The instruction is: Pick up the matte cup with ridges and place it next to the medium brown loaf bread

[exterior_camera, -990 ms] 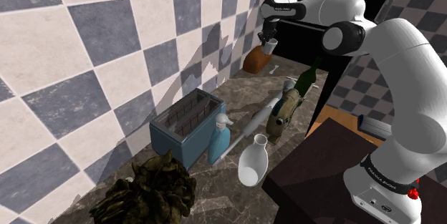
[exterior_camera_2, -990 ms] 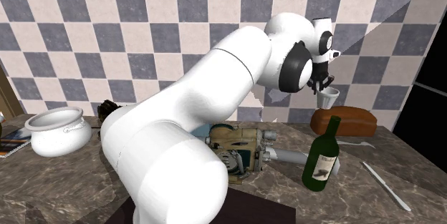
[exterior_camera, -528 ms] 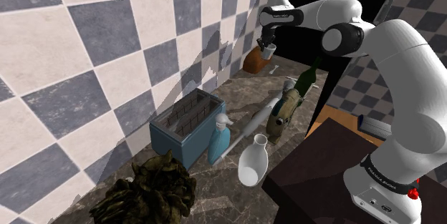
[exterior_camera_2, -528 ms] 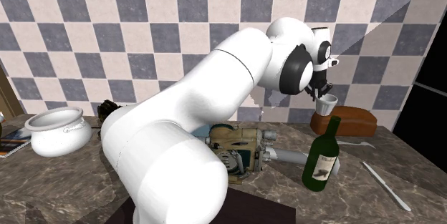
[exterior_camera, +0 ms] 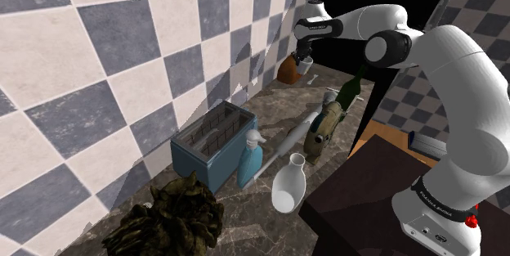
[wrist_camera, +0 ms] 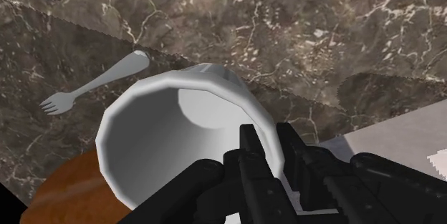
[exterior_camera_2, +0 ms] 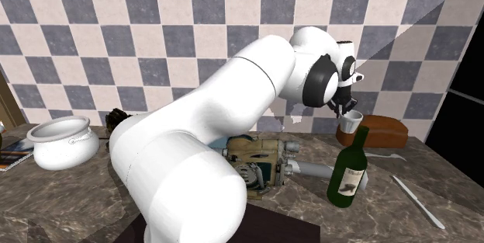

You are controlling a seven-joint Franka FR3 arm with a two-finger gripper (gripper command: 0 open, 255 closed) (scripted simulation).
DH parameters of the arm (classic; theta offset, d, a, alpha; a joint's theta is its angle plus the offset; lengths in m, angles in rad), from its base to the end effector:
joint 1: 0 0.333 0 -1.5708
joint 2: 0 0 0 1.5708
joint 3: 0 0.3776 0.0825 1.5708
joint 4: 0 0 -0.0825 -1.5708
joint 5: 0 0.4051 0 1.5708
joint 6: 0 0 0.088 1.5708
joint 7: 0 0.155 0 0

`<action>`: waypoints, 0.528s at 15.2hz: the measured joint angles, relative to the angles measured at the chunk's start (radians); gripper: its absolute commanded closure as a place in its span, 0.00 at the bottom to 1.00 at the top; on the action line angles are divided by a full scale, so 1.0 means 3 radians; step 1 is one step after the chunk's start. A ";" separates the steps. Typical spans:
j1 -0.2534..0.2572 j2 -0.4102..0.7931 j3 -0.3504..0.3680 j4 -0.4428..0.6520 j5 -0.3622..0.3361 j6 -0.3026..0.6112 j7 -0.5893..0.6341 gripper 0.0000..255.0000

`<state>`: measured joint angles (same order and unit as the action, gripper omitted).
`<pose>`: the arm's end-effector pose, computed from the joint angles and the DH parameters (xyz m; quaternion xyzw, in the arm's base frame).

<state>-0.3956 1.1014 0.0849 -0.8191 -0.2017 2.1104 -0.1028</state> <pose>0.8390 -0.3240 0.2353 0.9901 -0.0867 0.0819 0.0740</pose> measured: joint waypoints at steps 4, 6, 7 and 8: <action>-0.0003 0.0094 -0.0007 -0.0002 -0.0006 0.0096 0.0008 1.00; 0.0005 0.0161 -0.0011 0.0018 -0.0011 0.0142 0.0019 1.00; 0.0003 0.0189 -0.0013 0.0028 -0.0012 0.0161 0.0018 1.00; 0.0005 0.0224 -0.0015 0.0054 -0.0012 0.0170 0.0019 1.00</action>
<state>-0.3940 1.1687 0.0804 -0.8030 -0.2054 2.1614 -0.0971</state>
